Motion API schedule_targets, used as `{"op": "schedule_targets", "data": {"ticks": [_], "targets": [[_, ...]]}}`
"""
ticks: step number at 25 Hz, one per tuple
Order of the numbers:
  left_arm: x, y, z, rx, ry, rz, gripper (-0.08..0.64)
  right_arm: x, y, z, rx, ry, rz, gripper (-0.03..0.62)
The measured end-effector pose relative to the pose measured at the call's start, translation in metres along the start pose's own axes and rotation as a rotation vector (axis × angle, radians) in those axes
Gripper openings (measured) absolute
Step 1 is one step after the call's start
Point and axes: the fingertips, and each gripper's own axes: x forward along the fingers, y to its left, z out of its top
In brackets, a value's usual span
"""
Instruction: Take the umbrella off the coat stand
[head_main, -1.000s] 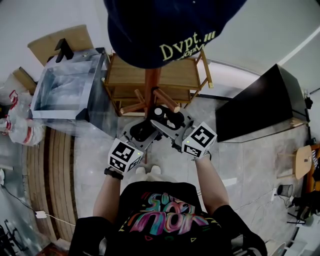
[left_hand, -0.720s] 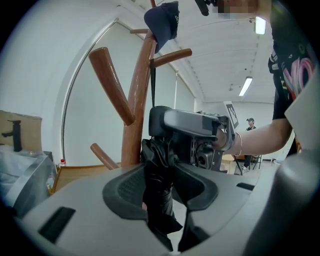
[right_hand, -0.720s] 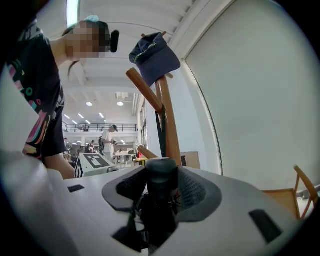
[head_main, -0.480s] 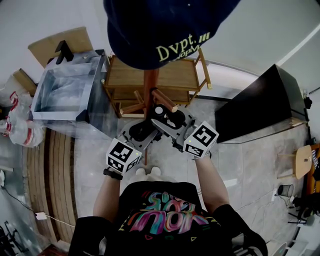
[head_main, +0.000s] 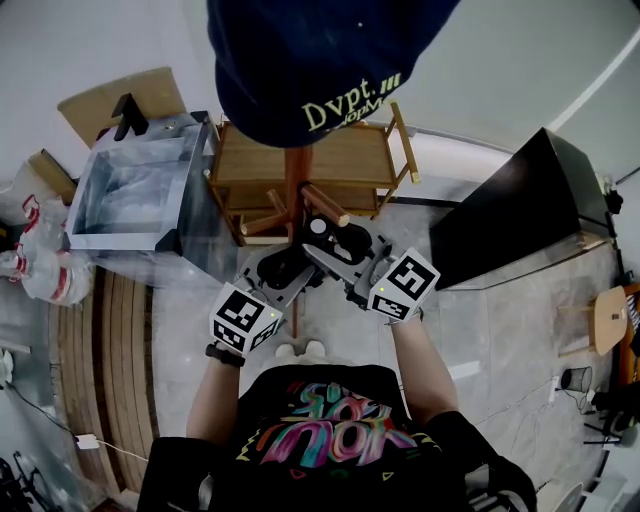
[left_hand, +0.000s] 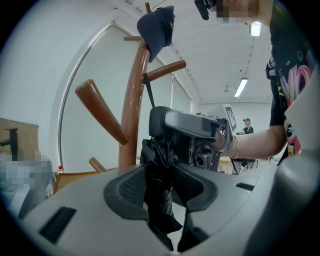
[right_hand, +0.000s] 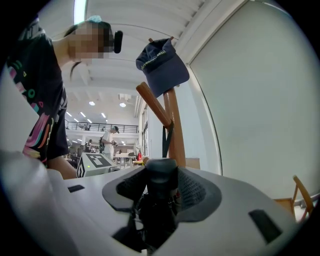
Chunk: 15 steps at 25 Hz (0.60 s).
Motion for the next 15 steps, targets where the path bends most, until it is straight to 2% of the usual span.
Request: {"op": "schedule_targets", "data": {"ticks": [15], "targets": [[-0.01, -0.026, 0.029, 0.047, -0.021, -0.019, 0.161, -0.019, 0.022, 0.033, -0.071, -0.037, -0.022, 0.209]]}}
